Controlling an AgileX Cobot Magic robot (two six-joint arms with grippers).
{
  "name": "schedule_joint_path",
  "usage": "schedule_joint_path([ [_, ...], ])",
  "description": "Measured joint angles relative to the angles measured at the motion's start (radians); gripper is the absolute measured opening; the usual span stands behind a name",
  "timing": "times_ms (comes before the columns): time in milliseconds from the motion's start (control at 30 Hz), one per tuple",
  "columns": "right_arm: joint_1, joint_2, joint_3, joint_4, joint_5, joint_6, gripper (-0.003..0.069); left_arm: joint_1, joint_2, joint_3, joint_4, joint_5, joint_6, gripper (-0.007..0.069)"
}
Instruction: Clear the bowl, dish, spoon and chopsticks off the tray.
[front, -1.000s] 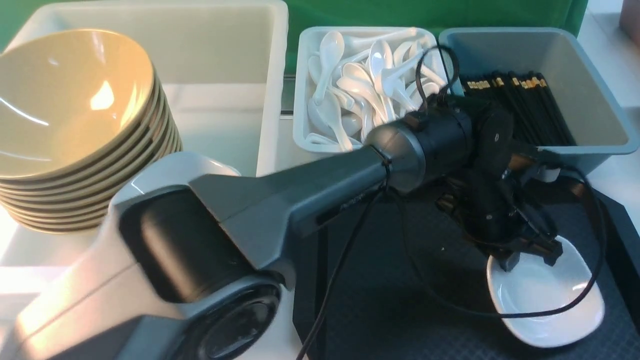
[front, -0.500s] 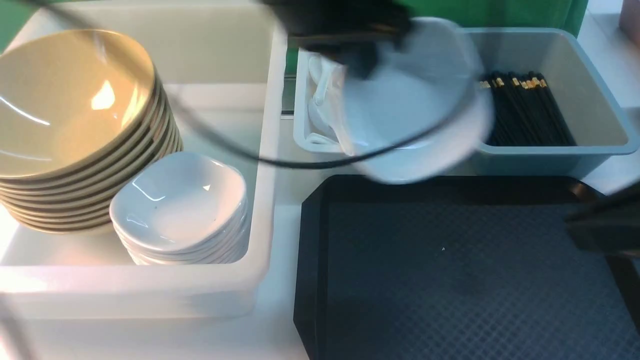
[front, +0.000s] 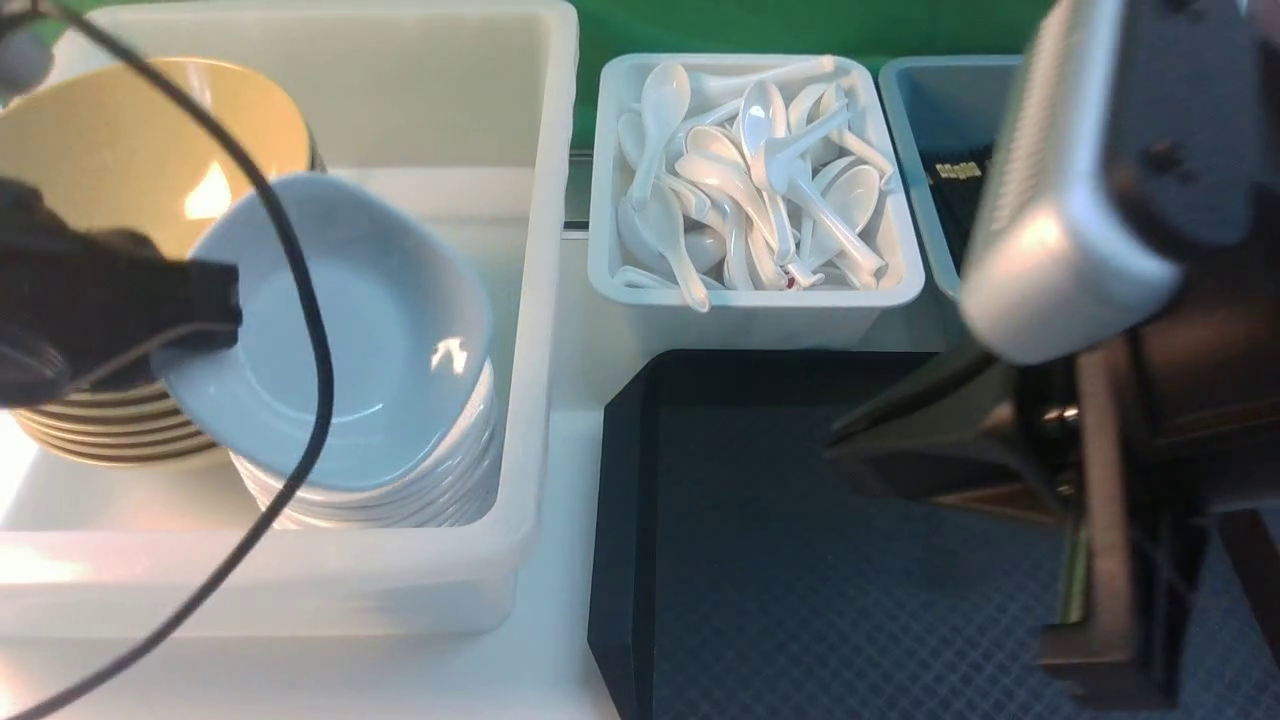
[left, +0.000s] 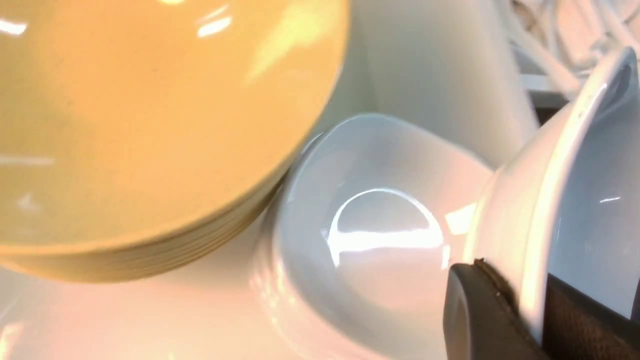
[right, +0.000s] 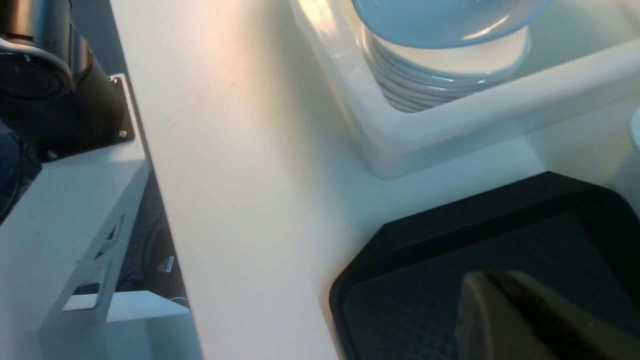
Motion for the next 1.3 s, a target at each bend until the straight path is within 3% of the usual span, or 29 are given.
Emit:
schedule_joint_path([
  [267,0.005,0.008,0.000,0.000,-0.001,0.000,0.0036,0.000,0.151,0.003,0.050,-0.085,0.044,0.0011],
  [367,0.005,0.008,0.000,0.000,0.019,0.000,0.0036,0.000,0.208,0.003,0.059,-0.099,0.093,0.0051],
  [500,0.005,0.008,0.000,-0.001,0.043,-0.001,0.0036,0.000,0.238,-0.004,0.080,-0.075,0.151,0.0158],
  [533,0.005,0.008,0.000,-0.001,0.046,-0.001,0.0036,0.000,0.238,-0.017,0.090,-0.059,0.158,0.0225],
  [733,0.005,0.008,0.000,-0.001,0.047,-0.006,0.0036,0.000,0.228,-0.134,0.126,0.027,0.162,0.0459],
  [900,0.005,0.008,0.000,-0.001,0.046,-0.023,0.0036,0.000,0.228,-0.228,0.136,0.118,0.162,0.0515],
  [1033,0.005,0.008,0.000,-0.012,0.045,-0.026,0.0036,0.000,0.206,-0.289,0.138,0.208,0.156,0.0475],
  [1200,0.005,0.005,0.000,-0.098,0.042,0.012,0.0036,0.000,0.028,-0.258,0.204,0.304,0.154,0.0221],
  [1300,0.005,-0.016,0.003,-0.184,0.039,0.078,0.0036,0.000,-0.153,-0.135,0.259,0.296,0.154,0.0043],
])
